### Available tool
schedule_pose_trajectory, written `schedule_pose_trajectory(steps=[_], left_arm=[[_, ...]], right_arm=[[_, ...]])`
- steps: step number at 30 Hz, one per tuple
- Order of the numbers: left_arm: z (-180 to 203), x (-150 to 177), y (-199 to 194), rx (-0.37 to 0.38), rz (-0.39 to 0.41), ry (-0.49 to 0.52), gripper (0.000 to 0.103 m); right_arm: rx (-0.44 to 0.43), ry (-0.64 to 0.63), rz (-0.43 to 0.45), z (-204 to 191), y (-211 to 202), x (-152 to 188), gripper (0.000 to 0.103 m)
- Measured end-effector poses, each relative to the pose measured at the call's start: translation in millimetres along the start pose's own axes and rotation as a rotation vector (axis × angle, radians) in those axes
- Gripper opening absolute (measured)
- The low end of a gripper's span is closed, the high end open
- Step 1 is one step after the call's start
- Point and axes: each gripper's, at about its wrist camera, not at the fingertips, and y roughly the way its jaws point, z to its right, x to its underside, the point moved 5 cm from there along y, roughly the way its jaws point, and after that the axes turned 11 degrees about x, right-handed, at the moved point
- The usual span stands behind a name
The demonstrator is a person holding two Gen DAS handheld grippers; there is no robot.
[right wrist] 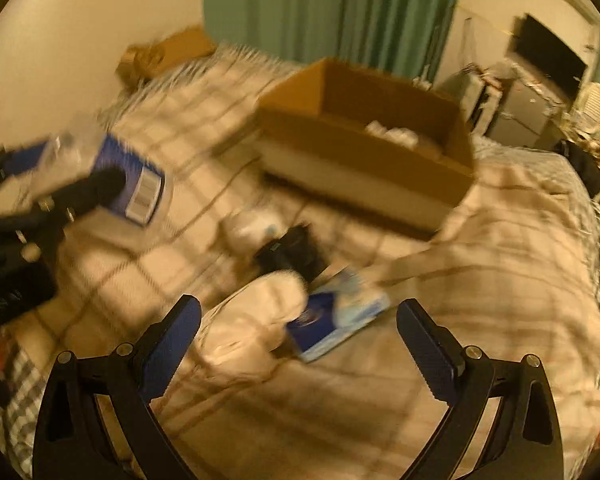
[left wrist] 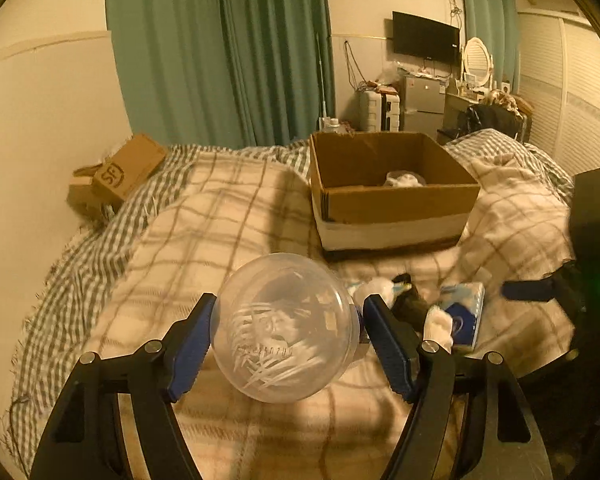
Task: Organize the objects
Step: 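Grasp the white cloth with the right tool while the left tool holds the container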
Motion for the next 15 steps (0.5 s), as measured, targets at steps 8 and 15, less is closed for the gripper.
schedule_pose_trajectory(steps=[8,15], left_arm=[[-3.7,7.2,0.4,0.014,-0.004,-0.02,0.076],[-1.5,9.6,-2.8,0.052,-0.016,-0.033,0.075]], right_arm=[[-0.05,-0.146,-0.134,-37.9,35.0,20.5,0.041],[-0.059,-0.091,-0.052,-22.9,10.4,15.1,0.009]])
